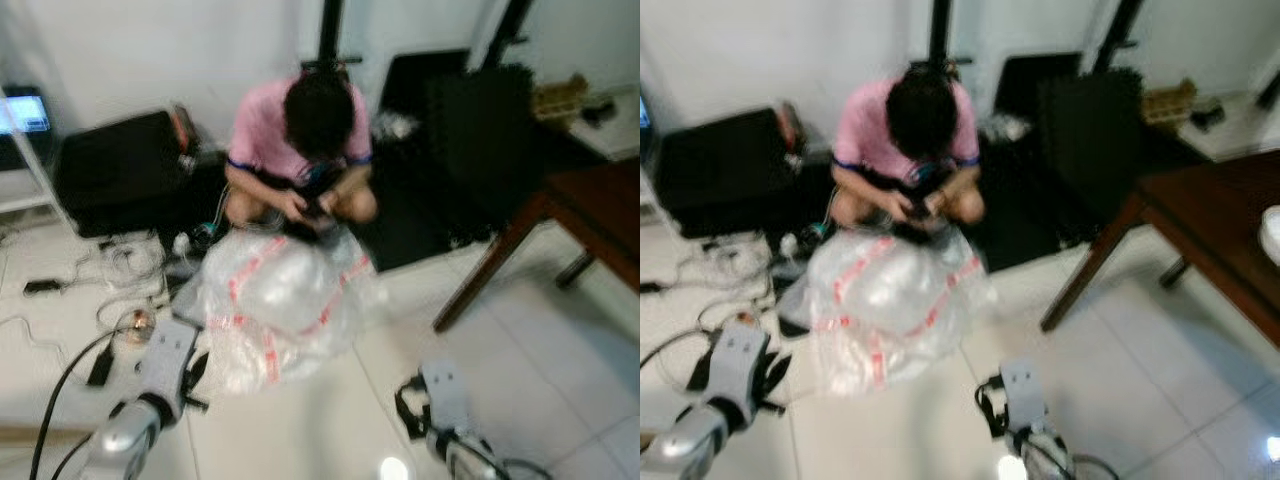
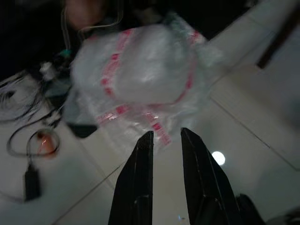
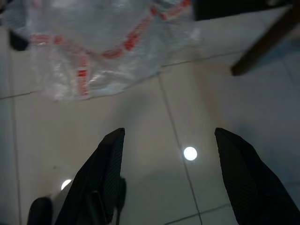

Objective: Setting the table

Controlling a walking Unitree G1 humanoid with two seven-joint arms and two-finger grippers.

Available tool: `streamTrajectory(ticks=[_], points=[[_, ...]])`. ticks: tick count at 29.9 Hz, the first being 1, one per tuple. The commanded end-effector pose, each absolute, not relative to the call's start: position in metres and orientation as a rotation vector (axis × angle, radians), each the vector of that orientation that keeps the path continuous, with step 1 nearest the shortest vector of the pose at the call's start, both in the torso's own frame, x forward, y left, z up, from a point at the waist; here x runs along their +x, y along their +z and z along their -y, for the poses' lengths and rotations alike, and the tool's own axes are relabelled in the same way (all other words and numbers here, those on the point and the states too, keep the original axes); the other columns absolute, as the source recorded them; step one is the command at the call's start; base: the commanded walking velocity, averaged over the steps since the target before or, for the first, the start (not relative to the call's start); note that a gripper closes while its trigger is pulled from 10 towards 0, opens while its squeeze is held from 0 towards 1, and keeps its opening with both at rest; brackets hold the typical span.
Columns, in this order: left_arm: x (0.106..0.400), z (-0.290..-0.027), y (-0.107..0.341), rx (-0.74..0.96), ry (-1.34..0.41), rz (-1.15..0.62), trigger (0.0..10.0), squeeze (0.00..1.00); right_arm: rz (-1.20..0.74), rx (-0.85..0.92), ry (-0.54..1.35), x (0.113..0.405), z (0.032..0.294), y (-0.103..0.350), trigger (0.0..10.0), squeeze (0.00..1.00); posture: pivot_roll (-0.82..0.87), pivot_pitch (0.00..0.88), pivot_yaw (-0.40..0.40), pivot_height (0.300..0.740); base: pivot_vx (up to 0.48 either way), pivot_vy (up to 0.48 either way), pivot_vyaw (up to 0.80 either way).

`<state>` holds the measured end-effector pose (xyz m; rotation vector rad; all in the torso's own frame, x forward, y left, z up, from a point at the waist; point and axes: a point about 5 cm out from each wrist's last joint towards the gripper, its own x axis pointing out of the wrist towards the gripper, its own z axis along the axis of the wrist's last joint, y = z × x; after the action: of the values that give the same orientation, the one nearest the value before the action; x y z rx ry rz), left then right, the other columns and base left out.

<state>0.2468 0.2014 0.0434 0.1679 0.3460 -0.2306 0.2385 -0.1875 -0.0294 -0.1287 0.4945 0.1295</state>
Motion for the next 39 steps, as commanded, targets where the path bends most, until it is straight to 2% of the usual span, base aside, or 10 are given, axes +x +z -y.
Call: streamTrajectory(ticks=[1,39], points=[[0.2432,-0.202,0.0387,0.174,-0.229,-0.372,10.0,0.0,-0.517,-0.128,0.127,0.2324,0.1888,-0.0343,10.0,0.0,0.02,0.034,0.029,0.74,0.0,0.0,-0.78],[0.2499,-0.1988,0.0465,0.155,-0.239,-0.346,10.0,0.0,-0.504,-0.124,0.119,0.2333,0.1895,-0.0334,10.0,0.0,0.02,0.036,0.034,0.74,0.0,0.0,-0.78]])
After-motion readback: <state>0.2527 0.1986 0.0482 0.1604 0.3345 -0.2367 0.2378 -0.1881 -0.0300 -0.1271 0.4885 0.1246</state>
